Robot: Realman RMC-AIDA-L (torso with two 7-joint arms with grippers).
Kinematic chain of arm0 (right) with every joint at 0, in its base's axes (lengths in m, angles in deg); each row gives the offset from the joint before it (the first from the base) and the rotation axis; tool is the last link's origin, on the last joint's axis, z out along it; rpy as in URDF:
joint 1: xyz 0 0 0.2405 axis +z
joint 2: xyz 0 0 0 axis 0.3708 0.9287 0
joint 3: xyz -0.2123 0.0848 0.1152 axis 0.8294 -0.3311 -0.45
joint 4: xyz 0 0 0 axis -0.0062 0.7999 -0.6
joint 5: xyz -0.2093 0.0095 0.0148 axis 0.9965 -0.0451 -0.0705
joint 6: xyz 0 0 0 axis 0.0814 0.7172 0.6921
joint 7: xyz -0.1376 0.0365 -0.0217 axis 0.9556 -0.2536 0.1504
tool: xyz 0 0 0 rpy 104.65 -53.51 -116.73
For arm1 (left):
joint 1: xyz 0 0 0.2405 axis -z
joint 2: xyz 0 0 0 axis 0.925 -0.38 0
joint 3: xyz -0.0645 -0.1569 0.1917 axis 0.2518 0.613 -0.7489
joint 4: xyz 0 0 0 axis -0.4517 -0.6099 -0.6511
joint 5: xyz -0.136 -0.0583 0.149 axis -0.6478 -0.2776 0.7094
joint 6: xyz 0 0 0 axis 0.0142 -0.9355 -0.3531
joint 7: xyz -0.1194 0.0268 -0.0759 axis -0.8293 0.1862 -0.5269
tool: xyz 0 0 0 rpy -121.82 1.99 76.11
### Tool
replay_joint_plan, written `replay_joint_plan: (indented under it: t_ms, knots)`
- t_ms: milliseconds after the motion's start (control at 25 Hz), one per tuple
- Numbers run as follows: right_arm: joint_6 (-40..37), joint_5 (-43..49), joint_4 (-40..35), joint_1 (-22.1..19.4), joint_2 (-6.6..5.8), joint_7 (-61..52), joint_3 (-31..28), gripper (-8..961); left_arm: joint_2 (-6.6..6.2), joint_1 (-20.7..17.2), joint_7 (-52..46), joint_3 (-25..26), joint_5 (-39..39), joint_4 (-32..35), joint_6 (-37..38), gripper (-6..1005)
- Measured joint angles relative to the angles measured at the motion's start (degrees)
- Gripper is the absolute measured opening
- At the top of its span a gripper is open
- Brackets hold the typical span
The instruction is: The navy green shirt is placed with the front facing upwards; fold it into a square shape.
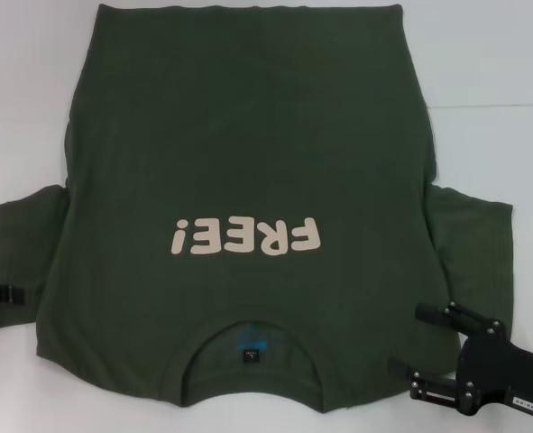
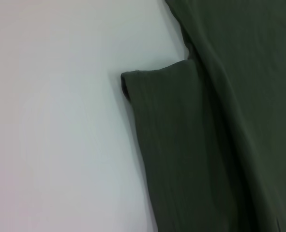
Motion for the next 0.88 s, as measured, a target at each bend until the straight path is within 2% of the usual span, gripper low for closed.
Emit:
replay_joint_plan:
  t_ms: [880]
  knots:
    - [0.0,0.0,0.0,0.0,0.00,0.0,0.1,900,0.29,1.6,-0.4,-0.4,-0.1,-2.2,0.3,875]
